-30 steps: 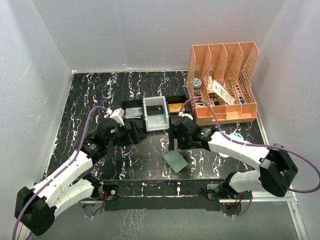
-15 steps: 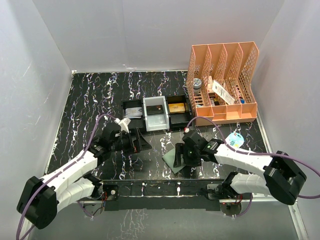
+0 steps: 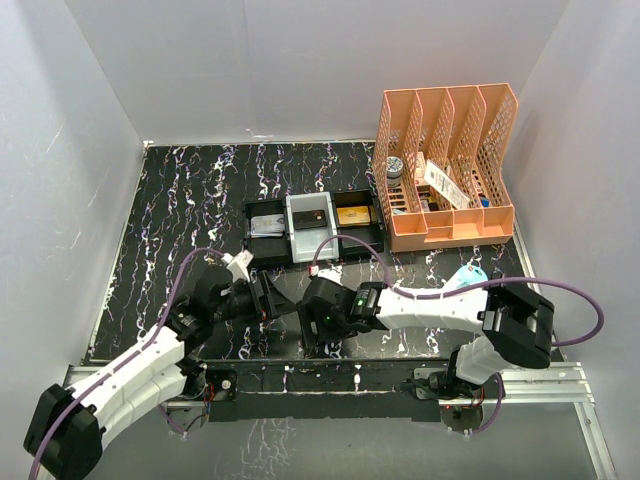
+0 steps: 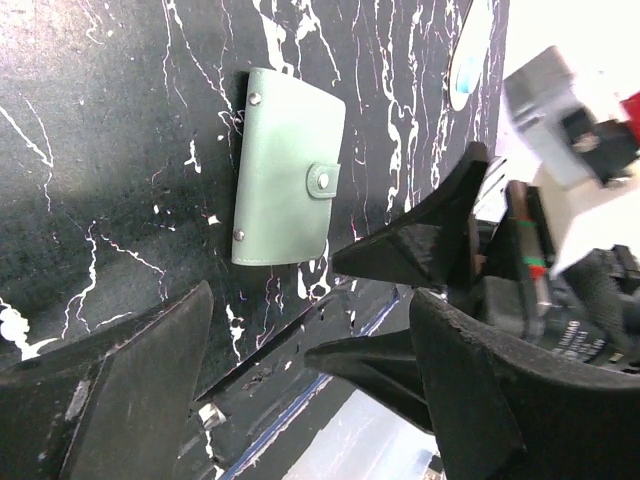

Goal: Take the credit cards out of the card holder

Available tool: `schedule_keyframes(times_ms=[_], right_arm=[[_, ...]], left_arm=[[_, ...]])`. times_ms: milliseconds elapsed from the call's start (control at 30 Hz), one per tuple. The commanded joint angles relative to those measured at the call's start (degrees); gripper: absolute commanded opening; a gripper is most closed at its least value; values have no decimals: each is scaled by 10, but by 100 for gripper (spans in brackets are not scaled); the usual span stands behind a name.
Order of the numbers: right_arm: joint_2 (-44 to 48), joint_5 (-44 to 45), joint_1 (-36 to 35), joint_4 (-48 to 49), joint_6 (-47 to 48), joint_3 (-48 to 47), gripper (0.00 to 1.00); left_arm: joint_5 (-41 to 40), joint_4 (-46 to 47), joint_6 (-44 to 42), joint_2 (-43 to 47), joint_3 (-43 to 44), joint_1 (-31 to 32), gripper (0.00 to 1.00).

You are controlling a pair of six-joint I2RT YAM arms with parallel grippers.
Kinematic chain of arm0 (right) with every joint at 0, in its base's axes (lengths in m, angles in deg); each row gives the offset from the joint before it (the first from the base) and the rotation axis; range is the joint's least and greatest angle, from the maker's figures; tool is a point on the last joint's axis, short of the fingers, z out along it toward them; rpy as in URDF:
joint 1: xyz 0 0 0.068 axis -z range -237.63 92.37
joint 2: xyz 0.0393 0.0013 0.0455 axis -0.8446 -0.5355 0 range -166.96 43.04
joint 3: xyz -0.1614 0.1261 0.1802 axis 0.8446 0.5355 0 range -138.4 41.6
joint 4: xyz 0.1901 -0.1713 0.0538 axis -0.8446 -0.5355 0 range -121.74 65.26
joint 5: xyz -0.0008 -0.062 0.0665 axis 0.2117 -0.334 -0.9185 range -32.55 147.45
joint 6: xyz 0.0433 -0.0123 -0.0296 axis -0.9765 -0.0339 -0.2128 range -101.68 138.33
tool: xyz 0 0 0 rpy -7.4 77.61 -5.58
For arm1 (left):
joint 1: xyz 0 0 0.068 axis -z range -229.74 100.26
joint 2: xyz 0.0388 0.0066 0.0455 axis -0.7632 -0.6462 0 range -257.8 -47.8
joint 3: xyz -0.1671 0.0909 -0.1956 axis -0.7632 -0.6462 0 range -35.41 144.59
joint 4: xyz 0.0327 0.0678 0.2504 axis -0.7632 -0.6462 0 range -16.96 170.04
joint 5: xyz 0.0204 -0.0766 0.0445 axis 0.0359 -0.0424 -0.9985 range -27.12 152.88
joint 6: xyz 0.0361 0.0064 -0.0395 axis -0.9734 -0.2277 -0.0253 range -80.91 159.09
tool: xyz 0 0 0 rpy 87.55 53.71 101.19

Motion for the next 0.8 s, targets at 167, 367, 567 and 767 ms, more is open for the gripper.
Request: schedule_keyframes(times_ms=[167, 367, 567, 767], right_arm=[[9, 211, -9, -187, -79, -101, 69], [-39, 280, -7, -217, -113, -151, 66], [-103, 280, 0, -222, -106, -208, 63], [-148, 283, 4, -230, -114, -220, 56]], left_arm=[[-11, 4, 0, -3, -2, 4, 75], [-3, 30, -7, -62, 7, 5, 69], [-5, 28, -16, -103, 20, 6, 53], [-20, 0, -24, -100, 30, 7, 51]])
